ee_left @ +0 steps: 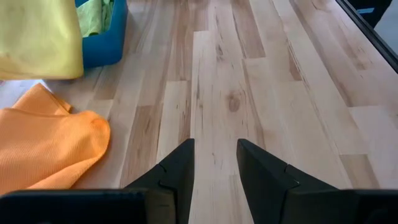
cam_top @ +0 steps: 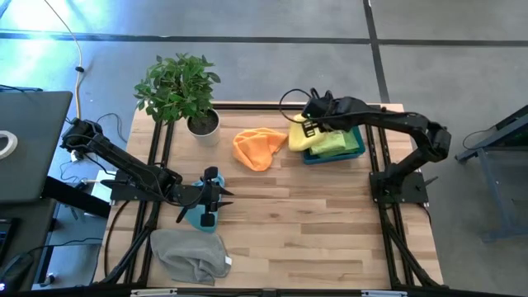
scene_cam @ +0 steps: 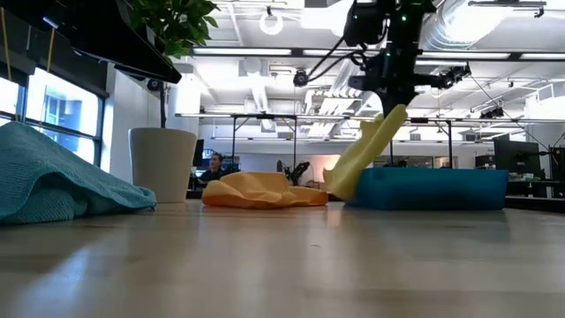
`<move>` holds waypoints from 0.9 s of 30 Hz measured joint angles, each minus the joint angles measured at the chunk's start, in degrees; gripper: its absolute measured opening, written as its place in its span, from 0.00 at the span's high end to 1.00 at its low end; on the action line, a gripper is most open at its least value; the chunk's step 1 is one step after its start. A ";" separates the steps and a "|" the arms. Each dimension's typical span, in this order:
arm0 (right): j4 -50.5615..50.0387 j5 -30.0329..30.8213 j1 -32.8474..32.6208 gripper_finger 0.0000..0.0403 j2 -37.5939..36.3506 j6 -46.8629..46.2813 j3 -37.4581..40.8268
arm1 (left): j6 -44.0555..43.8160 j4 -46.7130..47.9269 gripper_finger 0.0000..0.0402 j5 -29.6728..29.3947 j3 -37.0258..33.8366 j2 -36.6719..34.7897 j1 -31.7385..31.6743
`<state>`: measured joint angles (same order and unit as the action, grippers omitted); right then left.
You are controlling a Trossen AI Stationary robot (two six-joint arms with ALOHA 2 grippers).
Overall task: Fold microfiber towels
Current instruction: Put the yellow microfiber cloth into the blue bin
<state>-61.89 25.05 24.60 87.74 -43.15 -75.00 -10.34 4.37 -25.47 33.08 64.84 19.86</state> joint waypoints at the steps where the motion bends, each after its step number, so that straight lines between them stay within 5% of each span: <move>1: -0.98 0.07 0.29 1.00 0.00 -1.32 0.00 | 0.00 0.08 0.73 0.00 0.00 0.00 0.00; 7: -6.16 0.39 0.57 1.00 0.04 -2.85 0.00 | 0.01 0.04 0.73 0.00 0.00 0.00 0.02; 19: -9.25 5.59 0.55 1.00 0.07 9.19 0.07 | 0.00 0.08 0.73 0.00 0.00 0.00 0.00; 23: -9.21 3.93 0.55 1.00 0.09 9.19 3.54 | 0.00 0.08 0.73 0.00 0.00 0.00 0.00; 27: -6.33 8.54 0.55 1.00 0.13 10.97 9.41 | -0.01 0.08 0.73 0.00 0.00 0.00 -0.01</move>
<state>-68.22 33.59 25.15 87.88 -32.18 -65.59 -10.35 4.45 -25.47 33.08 64.84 19.86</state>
